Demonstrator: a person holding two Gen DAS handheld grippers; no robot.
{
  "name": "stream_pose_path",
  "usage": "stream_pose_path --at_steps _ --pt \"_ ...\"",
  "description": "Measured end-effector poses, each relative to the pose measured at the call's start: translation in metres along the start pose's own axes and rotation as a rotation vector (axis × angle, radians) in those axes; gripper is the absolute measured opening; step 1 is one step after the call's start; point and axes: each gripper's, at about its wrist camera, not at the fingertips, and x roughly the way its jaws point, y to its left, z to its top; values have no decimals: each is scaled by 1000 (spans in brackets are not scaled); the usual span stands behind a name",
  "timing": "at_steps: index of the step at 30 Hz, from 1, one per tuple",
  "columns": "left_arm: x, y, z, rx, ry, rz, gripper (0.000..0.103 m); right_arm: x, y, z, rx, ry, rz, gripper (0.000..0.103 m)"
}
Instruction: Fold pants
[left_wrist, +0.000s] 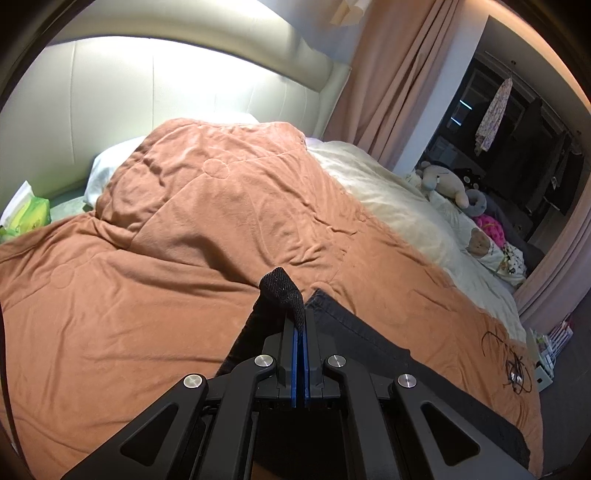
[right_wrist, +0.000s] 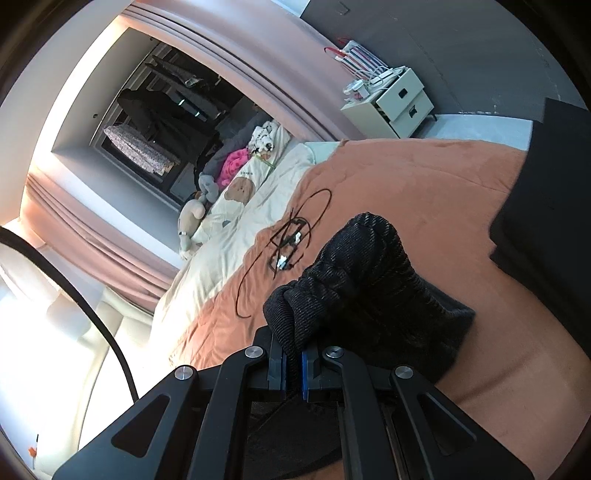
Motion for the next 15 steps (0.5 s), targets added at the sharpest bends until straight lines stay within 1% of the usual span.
stream_pose_path --at_steps 7,15 --pt "37 -15 11 -26 27 -10 1 33 8 7 -25 22 -40 2" --pt "90 -25 12 -32 76 12 1 70 24 21 -27 42 -79 2"
